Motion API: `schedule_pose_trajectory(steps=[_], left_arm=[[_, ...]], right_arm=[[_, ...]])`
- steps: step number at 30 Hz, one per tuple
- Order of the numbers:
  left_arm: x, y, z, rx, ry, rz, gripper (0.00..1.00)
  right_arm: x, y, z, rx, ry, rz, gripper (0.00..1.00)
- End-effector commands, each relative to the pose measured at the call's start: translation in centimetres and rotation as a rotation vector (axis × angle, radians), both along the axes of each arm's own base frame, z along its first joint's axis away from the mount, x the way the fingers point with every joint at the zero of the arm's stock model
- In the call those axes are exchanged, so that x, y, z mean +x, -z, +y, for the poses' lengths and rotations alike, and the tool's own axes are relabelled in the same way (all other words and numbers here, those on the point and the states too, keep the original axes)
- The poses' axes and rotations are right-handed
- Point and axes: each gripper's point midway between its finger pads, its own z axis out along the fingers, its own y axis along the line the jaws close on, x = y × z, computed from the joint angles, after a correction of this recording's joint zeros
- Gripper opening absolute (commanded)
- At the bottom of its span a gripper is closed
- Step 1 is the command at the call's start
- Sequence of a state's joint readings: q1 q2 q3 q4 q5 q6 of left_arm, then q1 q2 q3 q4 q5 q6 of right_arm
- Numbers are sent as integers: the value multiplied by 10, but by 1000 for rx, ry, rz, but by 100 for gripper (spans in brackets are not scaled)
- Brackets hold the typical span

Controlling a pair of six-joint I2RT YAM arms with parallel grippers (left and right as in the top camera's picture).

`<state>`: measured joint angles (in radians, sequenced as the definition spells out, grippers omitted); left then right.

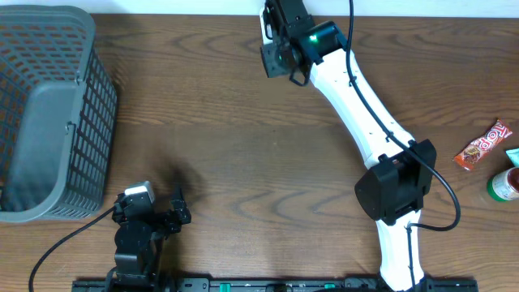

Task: Scan the item barcode
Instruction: 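Hold the tissue pack in front of the scanner face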

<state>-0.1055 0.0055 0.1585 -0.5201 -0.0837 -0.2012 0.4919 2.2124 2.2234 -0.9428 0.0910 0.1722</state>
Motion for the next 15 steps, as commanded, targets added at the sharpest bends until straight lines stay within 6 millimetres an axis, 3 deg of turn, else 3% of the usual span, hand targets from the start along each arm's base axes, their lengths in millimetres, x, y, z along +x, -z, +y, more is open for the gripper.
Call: schedule_pose_trajectory(steps=[1, 5, 8, 15], left_arm=[[0, 3, 1, 18, 1, 8, 98], [0, 3, 1, 18, 1, 8, 98], [0, 3, 1, 18, 1, 8, 98], [0, 3, 1, 18, 1, 8, 98]], right_arm=[[21, -17, -6, -19, 22, -110, 50], [46, -34, -1, 37, 39, -222, 50], [66, -33, 0, 63, 53, -280, 50], [117, -1, -5, 107, 94, -386, 50]])
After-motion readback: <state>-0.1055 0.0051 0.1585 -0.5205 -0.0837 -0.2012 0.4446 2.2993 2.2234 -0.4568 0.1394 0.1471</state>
